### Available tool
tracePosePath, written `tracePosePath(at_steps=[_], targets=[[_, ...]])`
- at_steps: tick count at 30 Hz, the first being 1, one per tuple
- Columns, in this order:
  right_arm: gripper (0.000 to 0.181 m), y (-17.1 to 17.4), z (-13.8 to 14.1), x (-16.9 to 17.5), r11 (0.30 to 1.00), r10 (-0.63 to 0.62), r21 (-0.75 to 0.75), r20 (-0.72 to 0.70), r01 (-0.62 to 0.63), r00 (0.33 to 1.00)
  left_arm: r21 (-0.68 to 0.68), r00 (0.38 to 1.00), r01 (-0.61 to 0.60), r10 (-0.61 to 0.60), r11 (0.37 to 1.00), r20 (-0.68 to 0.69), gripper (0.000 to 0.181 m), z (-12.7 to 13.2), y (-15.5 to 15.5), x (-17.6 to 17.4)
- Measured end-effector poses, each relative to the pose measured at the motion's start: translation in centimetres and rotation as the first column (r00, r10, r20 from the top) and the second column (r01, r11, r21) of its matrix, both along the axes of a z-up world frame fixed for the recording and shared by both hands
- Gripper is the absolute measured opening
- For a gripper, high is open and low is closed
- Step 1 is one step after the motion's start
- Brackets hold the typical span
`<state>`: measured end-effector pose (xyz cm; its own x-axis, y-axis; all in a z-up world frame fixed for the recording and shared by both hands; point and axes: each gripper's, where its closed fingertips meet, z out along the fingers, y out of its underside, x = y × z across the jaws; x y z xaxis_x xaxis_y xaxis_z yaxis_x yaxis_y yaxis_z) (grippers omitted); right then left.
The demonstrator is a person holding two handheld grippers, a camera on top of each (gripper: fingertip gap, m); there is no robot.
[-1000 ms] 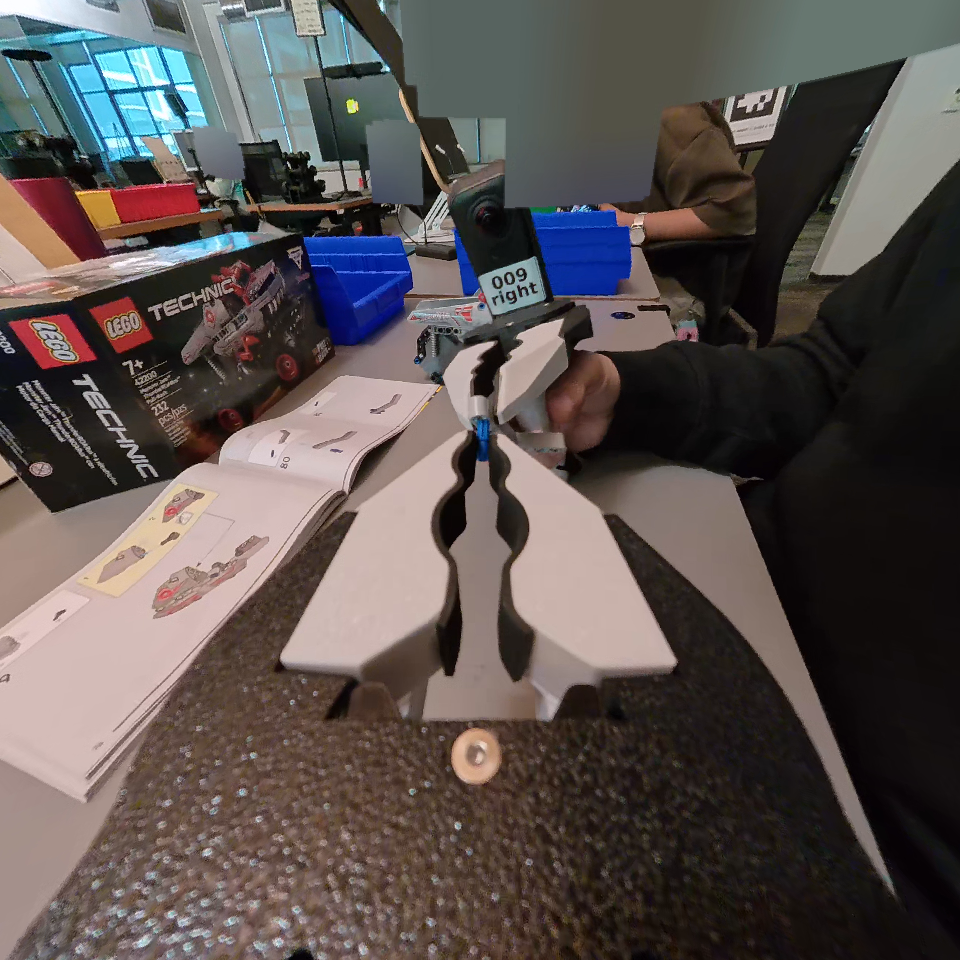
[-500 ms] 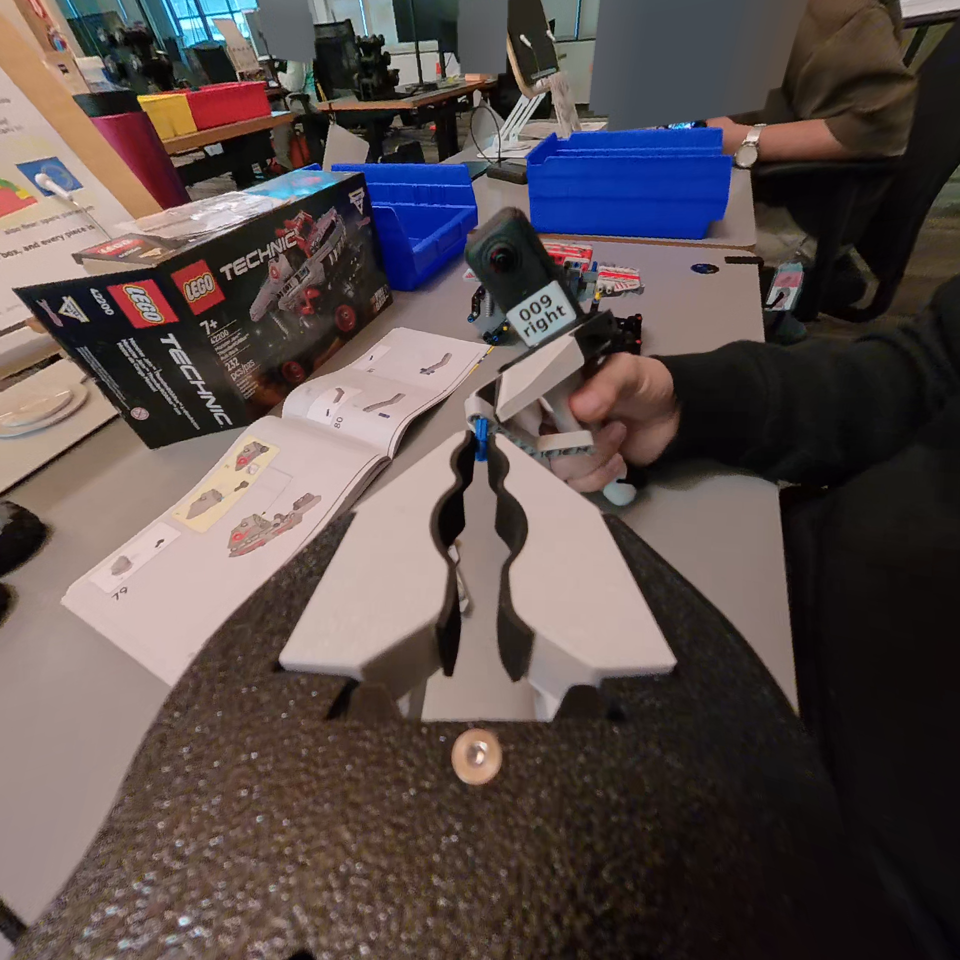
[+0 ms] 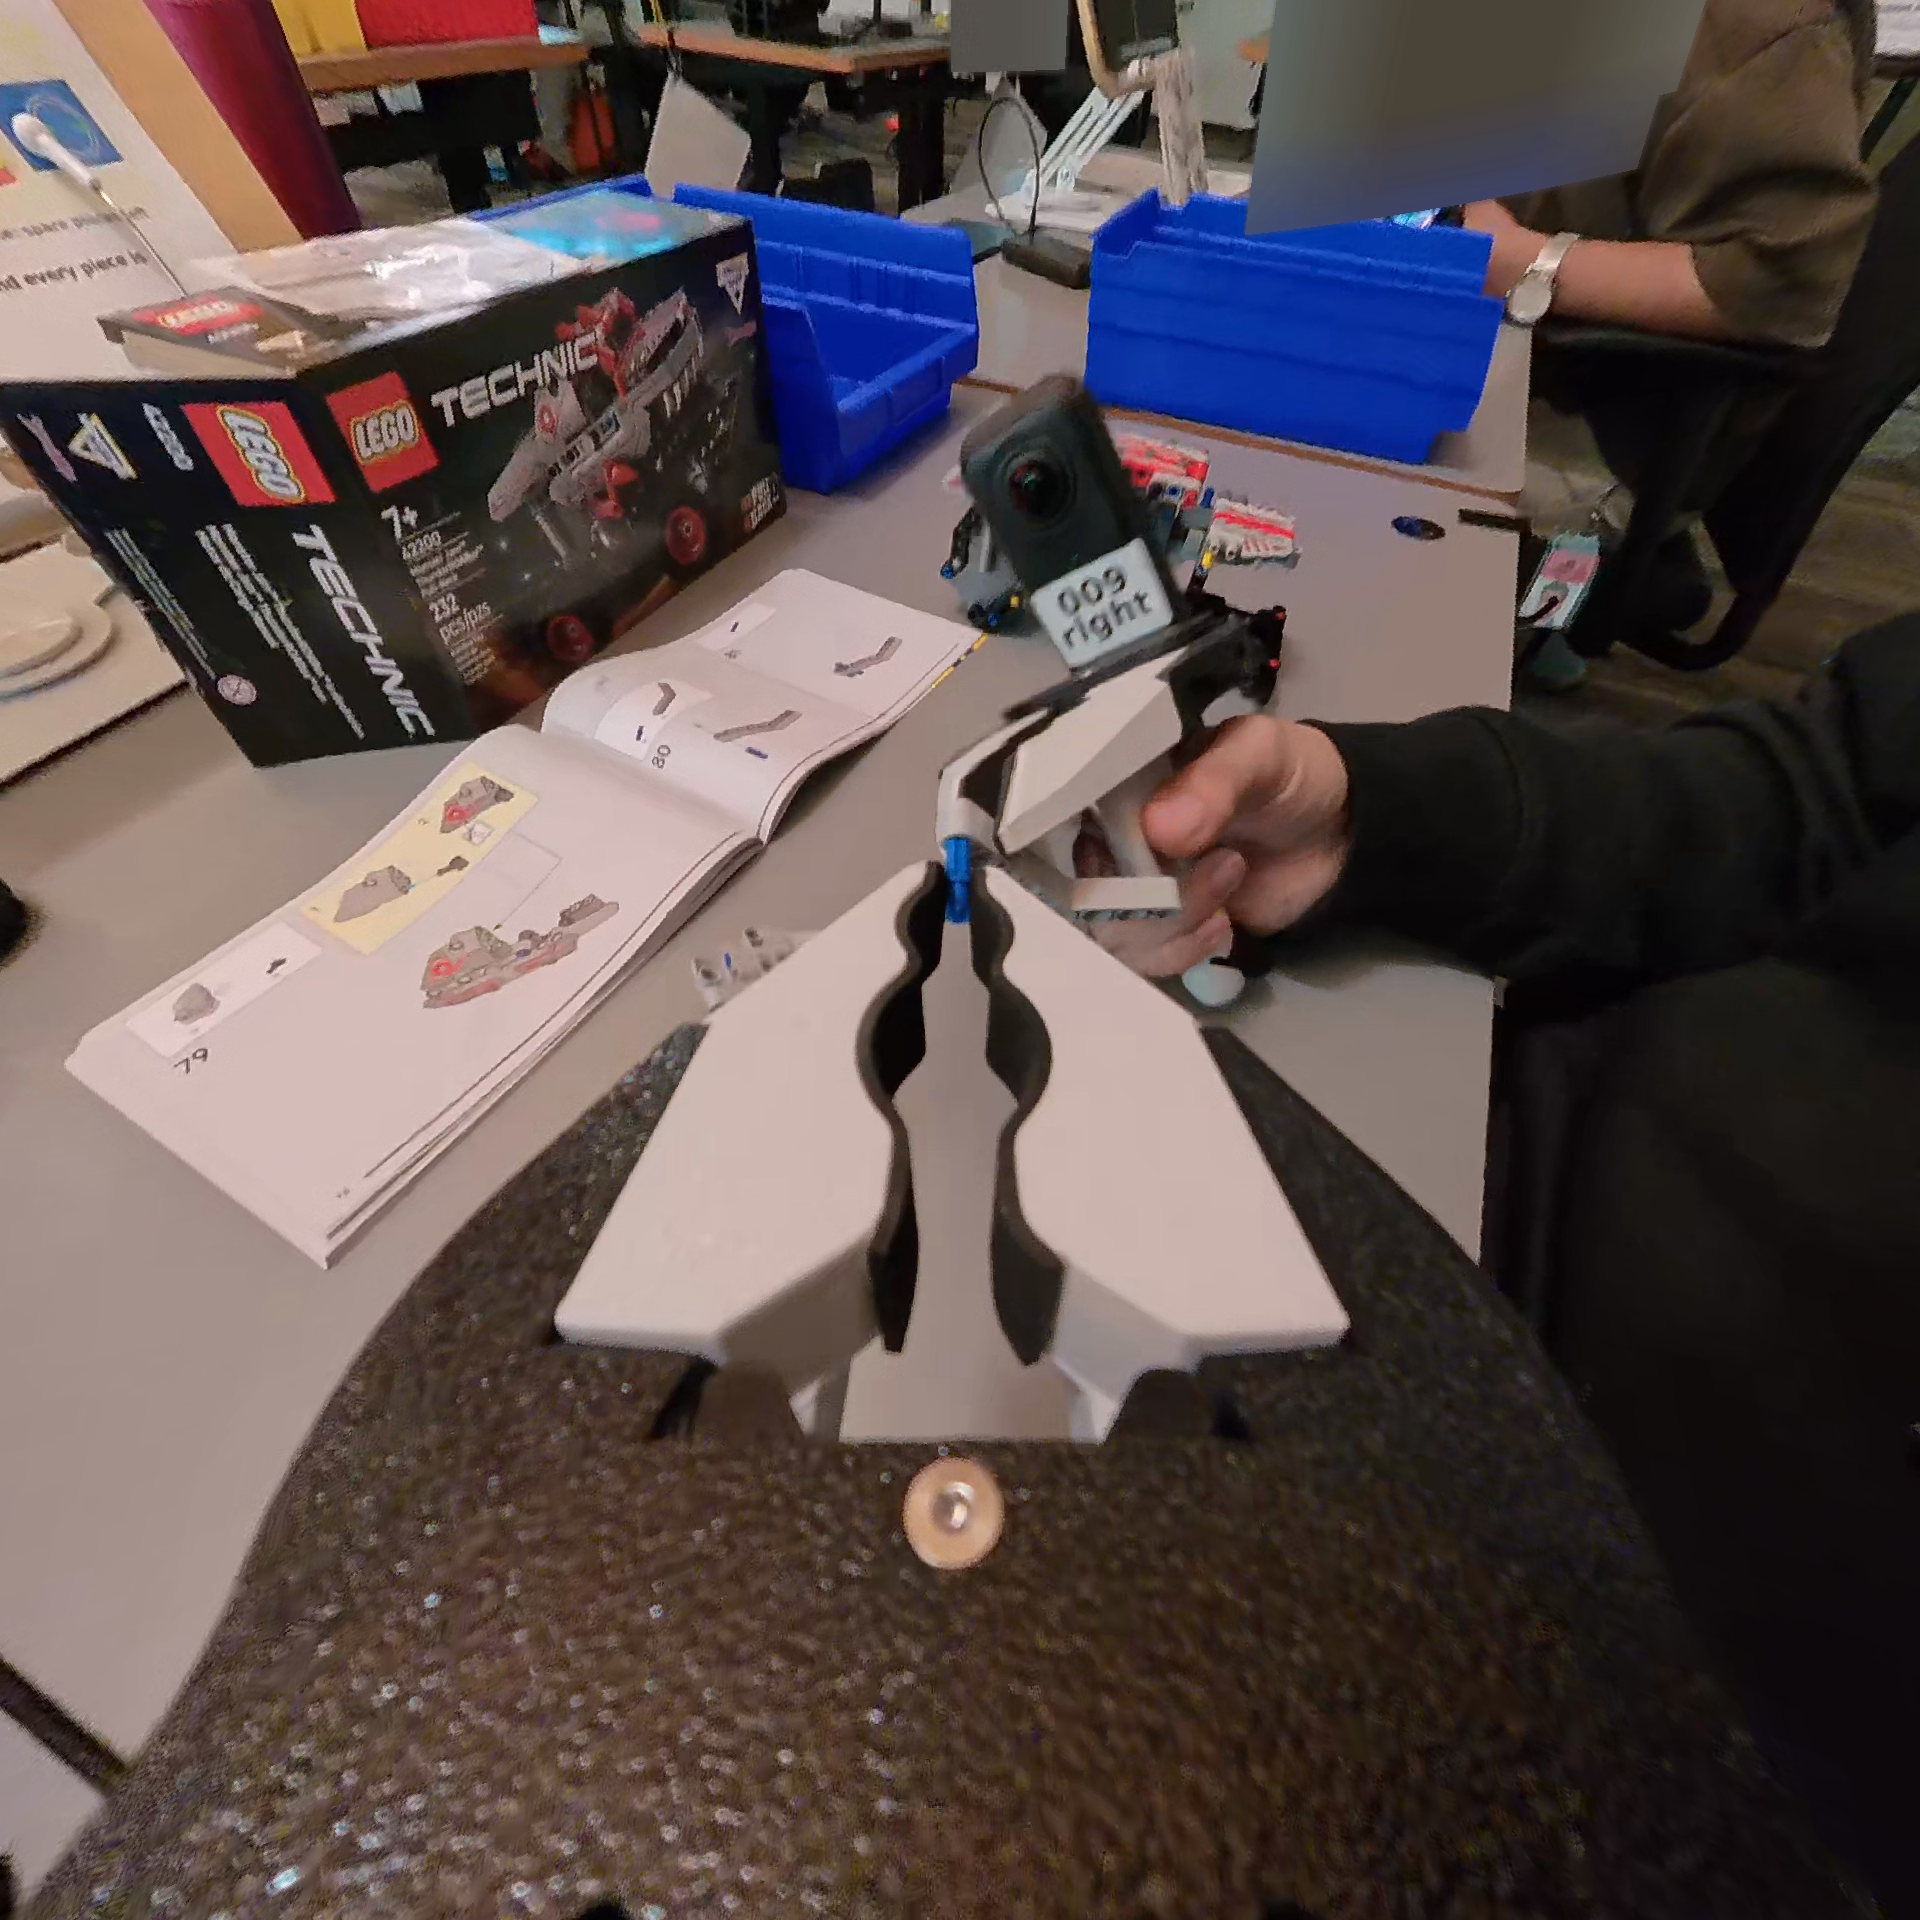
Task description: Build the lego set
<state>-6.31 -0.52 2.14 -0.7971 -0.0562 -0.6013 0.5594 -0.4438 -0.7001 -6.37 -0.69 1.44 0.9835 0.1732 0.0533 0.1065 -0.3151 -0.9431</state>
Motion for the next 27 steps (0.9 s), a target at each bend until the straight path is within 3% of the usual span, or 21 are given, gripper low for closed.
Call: tracePosePath(at_steps=[1,11,18,22,27], targets=[[0.005,-0.2,-0.2,0.0,0.999,-0.016,0.038,-0.019,0.016,1.0,-0.021,1.0,0.0,0.0,1.0,-0.011,0.002,-0.2,-0.1,0.0],[0.006,-0.5,-2.4,0.2,0.924,-0.035,0.365,-0.207,0.111,0.978,-0.204,0.955,0.006,-0.066,0.979,-0.291,0.001,-1.9,-0.1,0.0],[0.006,-0.6,-2.8,1.2,0.83,0.052,0.544,-0.295,0.123,0.954,-0.045,0.964,0.172,-0.177,0.984,-0.199,0.001,-1.8,0.2,1.1],[0.006,-0.5,-3.0,0.9,0.801,0.033,0.578,-0.309,0.16,0.951,-0.094,0.955,0.132,-0.152,0.987,-0.253,0.002,-2.1,0.1,0.6],[0.005,-0.6,-2.6,0.9,0.814,0.019,0.555,-0.316,0.169,0.948,-0.081,0.957,0.138,-0.153,0.987,-0.247,0.002,-2.0,0.1,0.7]])
